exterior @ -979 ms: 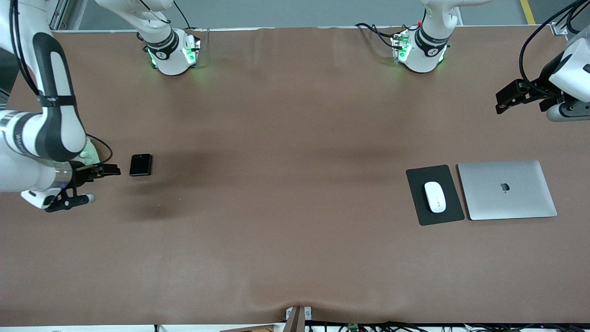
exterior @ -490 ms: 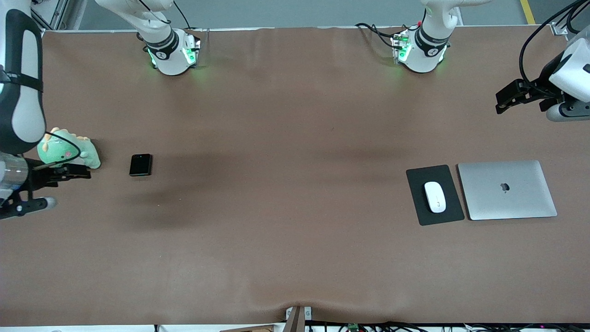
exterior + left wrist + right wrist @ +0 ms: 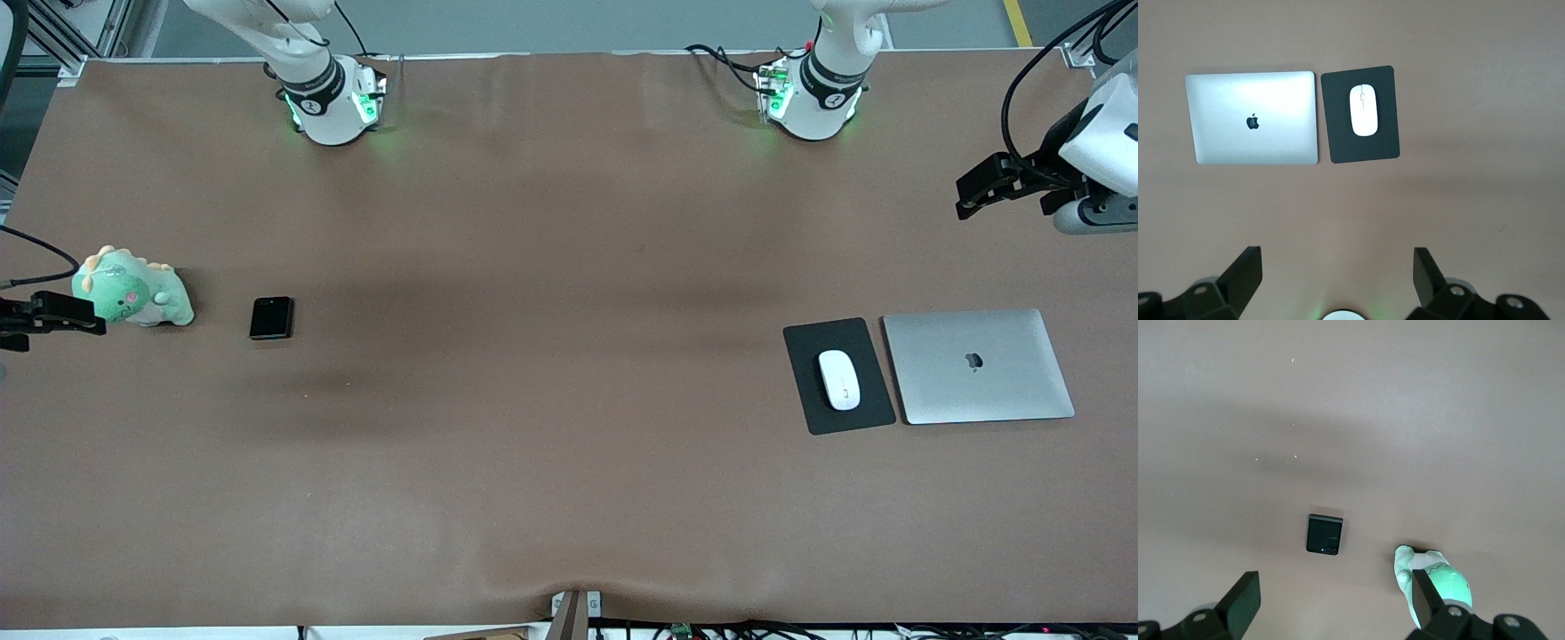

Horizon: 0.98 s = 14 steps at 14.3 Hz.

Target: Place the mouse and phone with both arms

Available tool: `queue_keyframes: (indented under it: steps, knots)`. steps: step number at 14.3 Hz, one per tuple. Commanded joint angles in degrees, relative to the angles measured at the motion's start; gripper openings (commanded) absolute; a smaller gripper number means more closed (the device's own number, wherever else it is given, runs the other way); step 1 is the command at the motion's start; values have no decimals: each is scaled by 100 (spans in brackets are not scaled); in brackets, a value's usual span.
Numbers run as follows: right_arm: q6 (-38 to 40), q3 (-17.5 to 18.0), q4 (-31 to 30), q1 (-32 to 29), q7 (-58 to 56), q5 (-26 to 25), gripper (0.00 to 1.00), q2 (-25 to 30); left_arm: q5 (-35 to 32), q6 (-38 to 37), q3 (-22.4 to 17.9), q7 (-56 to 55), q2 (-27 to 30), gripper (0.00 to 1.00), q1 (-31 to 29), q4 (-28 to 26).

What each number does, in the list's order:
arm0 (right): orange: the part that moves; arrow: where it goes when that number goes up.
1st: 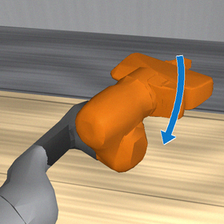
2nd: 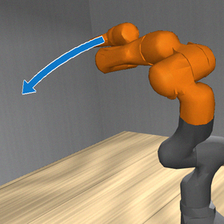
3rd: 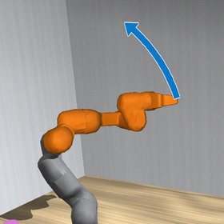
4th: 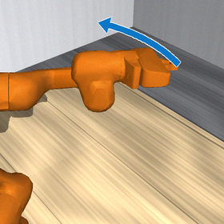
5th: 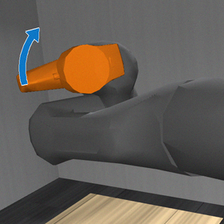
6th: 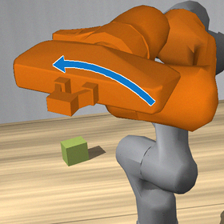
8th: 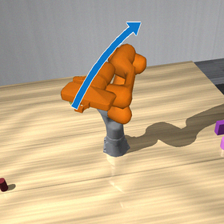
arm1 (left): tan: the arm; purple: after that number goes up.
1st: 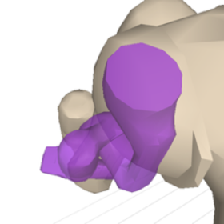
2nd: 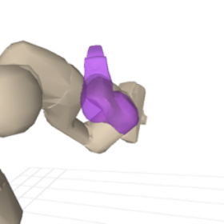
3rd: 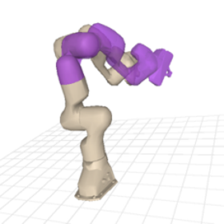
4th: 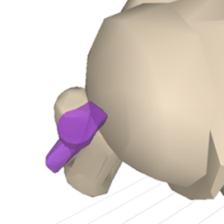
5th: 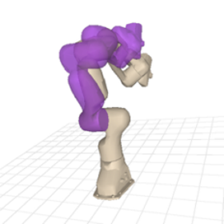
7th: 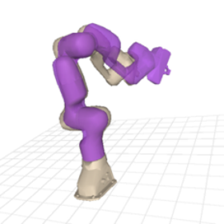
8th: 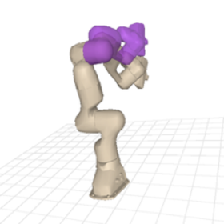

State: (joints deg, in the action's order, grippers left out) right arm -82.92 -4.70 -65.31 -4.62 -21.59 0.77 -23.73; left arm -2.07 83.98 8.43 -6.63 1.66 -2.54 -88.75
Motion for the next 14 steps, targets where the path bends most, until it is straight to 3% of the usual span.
queue_keyframes:
  steps: [1, 4, 7, 14]
  knots:
    - [293, 75, -25, -39, 102, -24, 100, 421, 137, -4, -25, 144, 177, 100, -27, -134]
    - [504, 83, -279, -57, 566, 90, 100, 746, 137, -4, -25, 144, 177, 100, -36, -134]
    - [487, 110, -1060, 5, 1050, 108, 100, 1308, 137, -4, -25, 144, 185, 100, -36, -134]
    - [505, 101, -2257, -4, 1289, 345, 100, 2224, 137, -4, -43, 223, 185, 100, -36, -90]
